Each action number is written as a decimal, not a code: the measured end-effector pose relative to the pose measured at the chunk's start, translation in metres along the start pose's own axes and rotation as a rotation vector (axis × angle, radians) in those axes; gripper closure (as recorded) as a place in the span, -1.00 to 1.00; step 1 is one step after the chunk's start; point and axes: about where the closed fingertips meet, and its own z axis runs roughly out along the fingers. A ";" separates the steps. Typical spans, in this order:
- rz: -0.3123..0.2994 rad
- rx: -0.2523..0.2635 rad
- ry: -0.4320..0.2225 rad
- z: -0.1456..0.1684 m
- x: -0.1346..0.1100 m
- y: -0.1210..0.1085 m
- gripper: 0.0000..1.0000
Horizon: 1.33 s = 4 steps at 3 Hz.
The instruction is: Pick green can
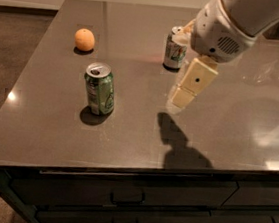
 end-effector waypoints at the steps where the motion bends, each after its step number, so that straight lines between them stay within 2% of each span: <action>1: -0.040 -0.038 -0.057 0.035 -0.035 -0.010 -1.00; 2: -0.036 -0.070 -0.075 0.070 -0.050 -0.023 -1.00; 3: -0.041 -0.113 -0.086 0.097 -0.062 -0.025 -1.00; 4: -0.065 -0.150 -0.089 0.118 -0.077 -0.018 -1.00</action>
Offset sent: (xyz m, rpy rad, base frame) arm 0.0642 0.1036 -0.0583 0.0888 0.0782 0.0929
